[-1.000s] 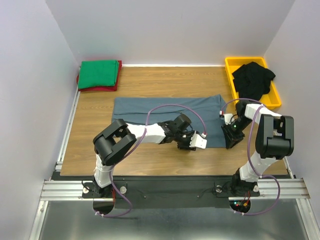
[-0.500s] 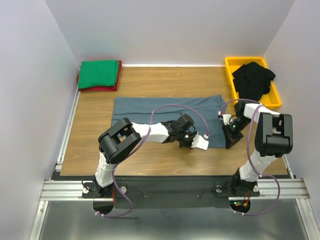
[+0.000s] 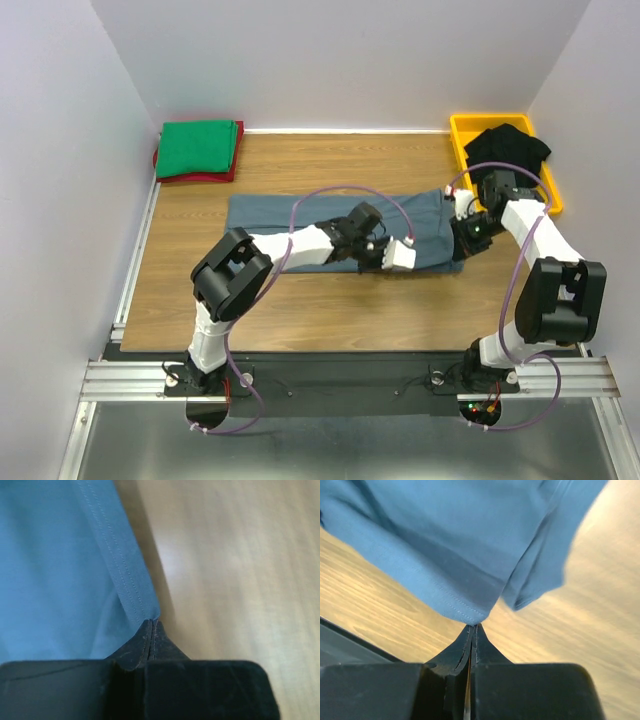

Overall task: Fold and stack the t-shirts
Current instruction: Fold the tshirt

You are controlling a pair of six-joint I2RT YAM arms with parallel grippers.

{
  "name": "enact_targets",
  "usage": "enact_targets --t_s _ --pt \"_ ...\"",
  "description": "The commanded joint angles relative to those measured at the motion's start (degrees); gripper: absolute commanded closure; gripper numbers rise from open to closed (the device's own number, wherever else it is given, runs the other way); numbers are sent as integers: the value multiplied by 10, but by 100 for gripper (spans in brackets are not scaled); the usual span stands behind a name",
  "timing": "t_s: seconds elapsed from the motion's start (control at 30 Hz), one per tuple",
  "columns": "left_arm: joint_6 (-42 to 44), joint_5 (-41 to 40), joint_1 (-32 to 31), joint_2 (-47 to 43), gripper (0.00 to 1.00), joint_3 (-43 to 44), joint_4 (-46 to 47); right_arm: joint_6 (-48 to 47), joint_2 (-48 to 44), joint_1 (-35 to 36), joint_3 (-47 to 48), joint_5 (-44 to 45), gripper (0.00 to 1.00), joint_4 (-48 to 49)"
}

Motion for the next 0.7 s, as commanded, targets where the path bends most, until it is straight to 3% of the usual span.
enact_targets --t_s 0.0,0.33,0.67 --pt "-25 30 35 -38 100 72 -2 14 20 4 74 -29 99 11" --pt "-51 34 112 44 100 213 12 66 162 4 260 -42 99 66" --pt "-53 30 136 117 100 264 36 85 265 4 375 -46 99 82"
